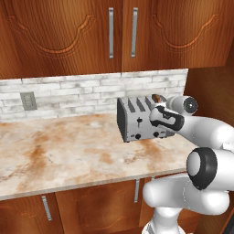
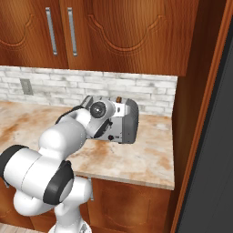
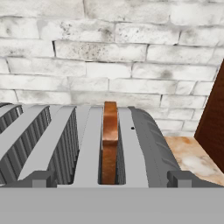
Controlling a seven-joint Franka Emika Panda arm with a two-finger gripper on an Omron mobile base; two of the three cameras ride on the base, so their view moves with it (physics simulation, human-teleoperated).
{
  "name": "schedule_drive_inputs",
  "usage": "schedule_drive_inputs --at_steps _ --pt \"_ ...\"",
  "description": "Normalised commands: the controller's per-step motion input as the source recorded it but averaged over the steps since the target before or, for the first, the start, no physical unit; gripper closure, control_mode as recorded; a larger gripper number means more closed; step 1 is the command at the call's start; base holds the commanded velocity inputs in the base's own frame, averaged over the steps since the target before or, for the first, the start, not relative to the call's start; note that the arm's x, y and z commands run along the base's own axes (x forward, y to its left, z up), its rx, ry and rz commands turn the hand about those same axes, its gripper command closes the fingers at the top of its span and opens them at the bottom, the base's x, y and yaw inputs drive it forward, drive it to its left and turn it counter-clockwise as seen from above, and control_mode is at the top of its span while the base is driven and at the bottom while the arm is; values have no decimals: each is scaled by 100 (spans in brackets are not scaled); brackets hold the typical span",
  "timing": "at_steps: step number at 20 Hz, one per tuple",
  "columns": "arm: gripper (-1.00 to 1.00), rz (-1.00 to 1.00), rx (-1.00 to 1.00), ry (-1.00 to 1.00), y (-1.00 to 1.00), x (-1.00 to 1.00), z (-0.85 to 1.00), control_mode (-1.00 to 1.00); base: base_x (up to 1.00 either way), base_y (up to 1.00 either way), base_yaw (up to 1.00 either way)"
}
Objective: Start the toaster. Once the lever pops up, take the bread to the plate on the dining counter.
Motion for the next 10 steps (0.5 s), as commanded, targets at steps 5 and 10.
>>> schedule_drive_inputs --at_steps 5,10 --pt "-100 0 0 0 0 0 0 -100 0 0 0" --pt "-100 0 0 0 0 0 0 -100 0 0 0"
